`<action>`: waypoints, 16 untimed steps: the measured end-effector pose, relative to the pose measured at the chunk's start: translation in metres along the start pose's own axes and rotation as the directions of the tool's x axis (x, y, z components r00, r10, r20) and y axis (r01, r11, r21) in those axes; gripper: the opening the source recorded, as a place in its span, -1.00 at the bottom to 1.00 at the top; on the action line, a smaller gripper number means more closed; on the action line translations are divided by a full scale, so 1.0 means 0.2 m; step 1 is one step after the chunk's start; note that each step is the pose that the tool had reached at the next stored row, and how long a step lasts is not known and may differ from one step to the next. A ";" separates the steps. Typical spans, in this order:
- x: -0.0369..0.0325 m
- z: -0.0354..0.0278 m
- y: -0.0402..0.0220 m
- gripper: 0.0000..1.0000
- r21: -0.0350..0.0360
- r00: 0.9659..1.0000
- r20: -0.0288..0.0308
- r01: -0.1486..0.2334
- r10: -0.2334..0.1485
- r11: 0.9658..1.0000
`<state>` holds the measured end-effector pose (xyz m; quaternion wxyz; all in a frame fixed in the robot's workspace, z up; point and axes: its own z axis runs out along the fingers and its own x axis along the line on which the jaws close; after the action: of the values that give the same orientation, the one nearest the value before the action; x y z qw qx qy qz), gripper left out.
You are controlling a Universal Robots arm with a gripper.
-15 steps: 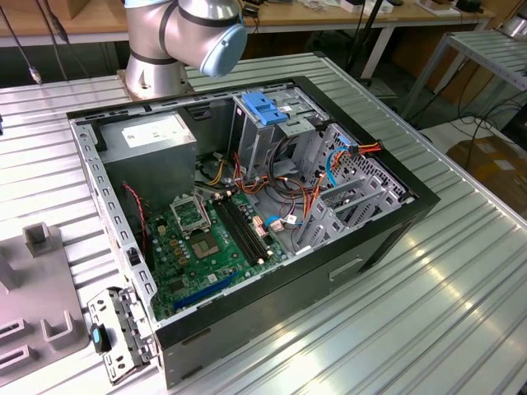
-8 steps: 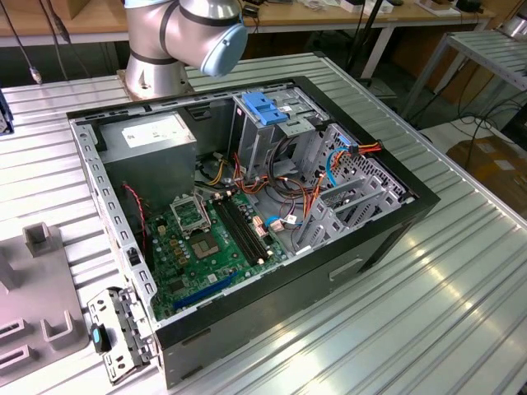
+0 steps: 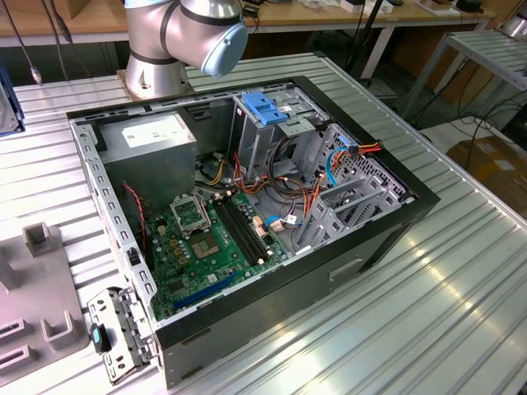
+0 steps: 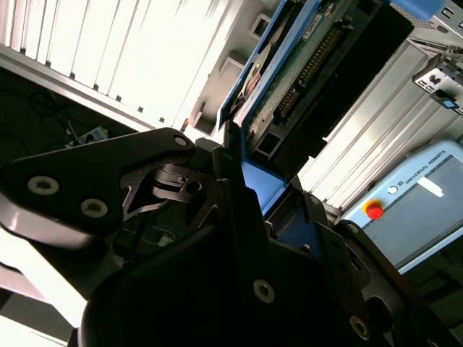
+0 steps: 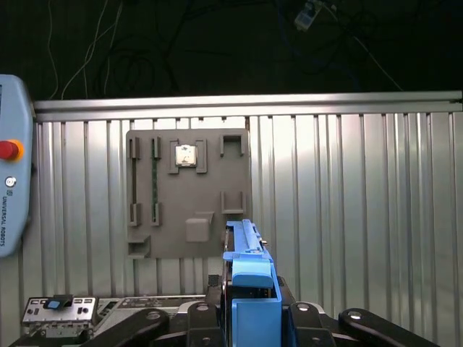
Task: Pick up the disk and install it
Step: 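Pick up the disk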
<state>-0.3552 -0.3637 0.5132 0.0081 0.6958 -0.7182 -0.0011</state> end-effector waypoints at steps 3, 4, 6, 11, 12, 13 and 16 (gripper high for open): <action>-0.001 0.000 -0.021 -0.26 -0.001 1.000 0.000 0.000 0.000 1.000; -0.001 0.000 -0.025 -0.26 -0.001 1.000 0.000 0.000 0.000 1.000; -0.001 0.000 -0.032 -0.26 -0.001 1.000 0.000 0.000 0.000 1.000; -0.001 0.000 -0.040 -0.26 -0.001 1.000 0.000 0.000 0.000 1.000; -0.001 -0.001 -0.042 -0.26 -0.001 1.000 0.000 0.000 0.000 1.000; -0.001 -0.001 -0.042 -0.26 -0.001 1.000 0.000 0.000 0.000 1.000; -0.001 -0.001 -0.042 -0.26 -0.001 1.000 0.000 0.000 0.000 1.000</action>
<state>-0.3467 -0.3637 0.5132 0.0085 0.6958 -0.7182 -0.0015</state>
